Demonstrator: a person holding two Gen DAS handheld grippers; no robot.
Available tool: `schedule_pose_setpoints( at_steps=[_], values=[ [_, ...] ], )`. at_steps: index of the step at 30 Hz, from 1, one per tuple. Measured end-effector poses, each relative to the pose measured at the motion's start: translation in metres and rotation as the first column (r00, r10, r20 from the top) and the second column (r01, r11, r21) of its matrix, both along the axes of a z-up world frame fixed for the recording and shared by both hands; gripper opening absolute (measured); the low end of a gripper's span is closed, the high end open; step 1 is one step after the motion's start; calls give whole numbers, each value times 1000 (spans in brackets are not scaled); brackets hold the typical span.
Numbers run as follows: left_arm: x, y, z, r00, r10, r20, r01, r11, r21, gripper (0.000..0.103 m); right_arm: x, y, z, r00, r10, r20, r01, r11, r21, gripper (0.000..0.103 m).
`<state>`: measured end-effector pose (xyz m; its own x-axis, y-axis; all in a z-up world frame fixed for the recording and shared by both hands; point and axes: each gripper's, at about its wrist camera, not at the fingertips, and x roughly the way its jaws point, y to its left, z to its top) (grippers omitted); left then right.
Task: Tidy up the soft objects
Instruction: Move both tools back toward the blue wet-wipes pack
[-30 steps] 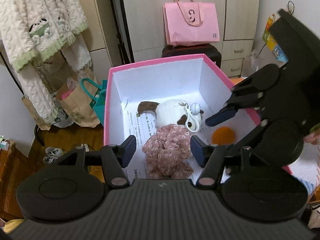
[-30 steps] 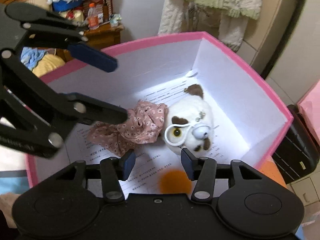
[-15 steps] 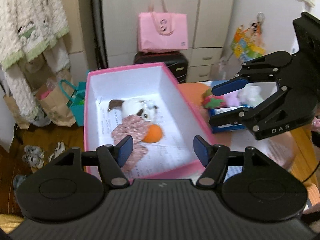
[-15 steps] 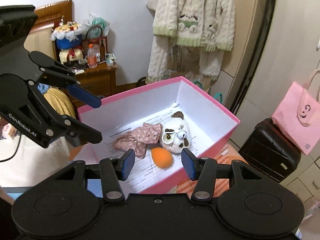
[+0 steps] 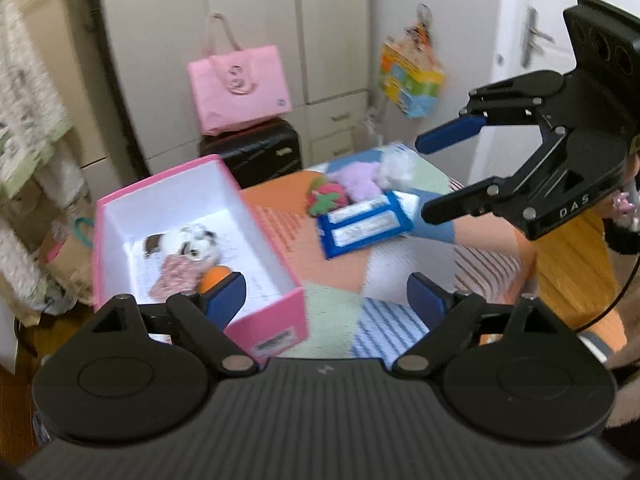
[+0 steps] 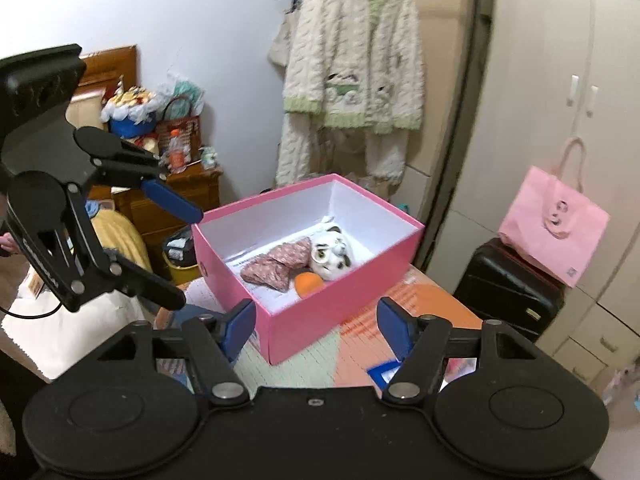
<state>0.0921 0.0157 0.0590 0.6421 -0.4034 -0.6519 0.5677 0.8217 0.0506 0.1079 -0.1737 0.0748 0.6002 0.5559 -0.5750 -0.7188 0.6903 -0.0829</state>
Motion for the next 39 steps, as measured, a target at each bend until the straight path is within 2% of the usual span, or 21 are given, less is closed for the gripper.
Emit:
schedule_pose_setpoints(
  at_steps=[4,11,21,33,39],
  values=[
    [-2,-23,-3,998,-60,-2,60,998,-2,88,-19,-28,-11,998,-63,23,63,998,13,72],
    [10,-50,-12,993,-112,-28,111,992,-55,89,-30,-65,-32,992,-128,10,127,991,37,72],
    [48,-83,-44,985,-137,-105,123,983,-135,90,-17,-80,-70,984,-176,2,176,984,27,73],
    [104,-105,-90,994,-22,-112,2,983,-181,89,29,-75,-129,969,-246,15,246,969,10,73],
    [126,-110,-112,995,93,-41,-99,975,-199,89,52,-70,-155,958,-286,35,286,958,-2,73]
  ],
)
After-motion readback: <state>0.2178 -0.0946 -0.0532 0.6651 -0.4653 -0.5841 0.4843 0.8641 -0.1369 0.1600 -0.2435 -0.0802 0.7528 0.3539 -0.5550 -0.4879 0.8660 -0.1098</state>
